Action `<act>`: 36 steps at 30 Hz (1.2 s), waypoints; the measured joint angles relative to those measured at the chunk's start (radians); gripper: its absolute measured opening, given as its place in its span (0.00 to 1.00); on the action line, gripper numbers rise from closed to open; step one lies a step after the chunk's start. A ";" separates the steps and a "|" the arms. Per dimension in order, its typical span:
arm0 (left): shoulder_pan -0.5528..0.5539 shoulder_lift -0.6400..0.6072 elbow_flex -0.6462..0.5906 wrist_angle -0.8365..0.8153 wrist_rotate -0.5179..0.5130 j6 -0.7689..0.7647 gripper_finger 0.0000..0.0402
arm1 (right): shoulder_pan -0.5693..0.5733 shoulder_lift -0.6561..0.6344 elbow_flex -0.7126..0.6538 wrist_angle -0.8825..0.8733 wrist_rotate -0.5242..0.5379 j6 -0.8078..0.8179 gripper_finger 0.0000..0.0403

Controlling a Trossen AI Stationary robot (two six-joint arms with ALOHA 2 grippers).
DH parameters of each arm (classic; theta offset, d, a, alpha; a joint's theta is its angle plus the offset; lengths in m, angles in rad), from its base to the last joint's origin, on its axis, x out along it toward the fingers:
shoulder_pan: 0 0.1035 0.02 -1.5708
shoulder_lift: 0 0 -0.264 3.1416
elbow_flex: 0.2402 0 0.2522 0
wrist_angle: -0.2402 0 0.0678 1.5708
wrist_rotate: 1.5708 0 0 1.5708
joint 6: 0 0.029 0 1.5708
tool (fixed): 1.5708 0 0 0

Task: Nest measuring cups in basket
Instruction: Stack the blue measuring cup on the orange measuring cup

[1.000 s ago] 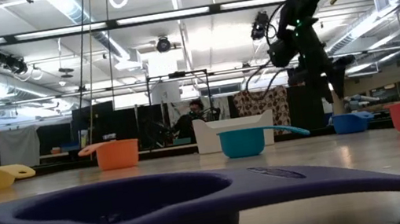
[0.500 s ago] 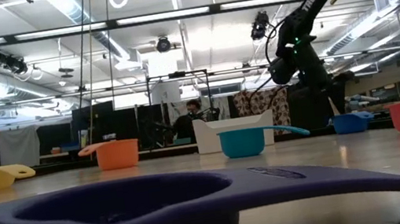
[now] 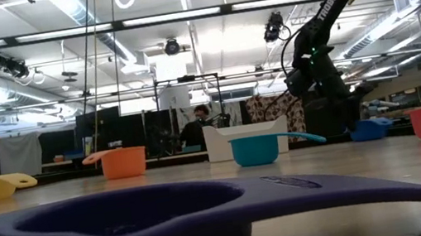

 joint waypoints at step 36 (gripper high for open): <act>0.001 -0.012 -0.001 -0.115 0.000 0.002 0.31 | 0.462 -0.508 0.000 -0.136 0.030 0.400 0.03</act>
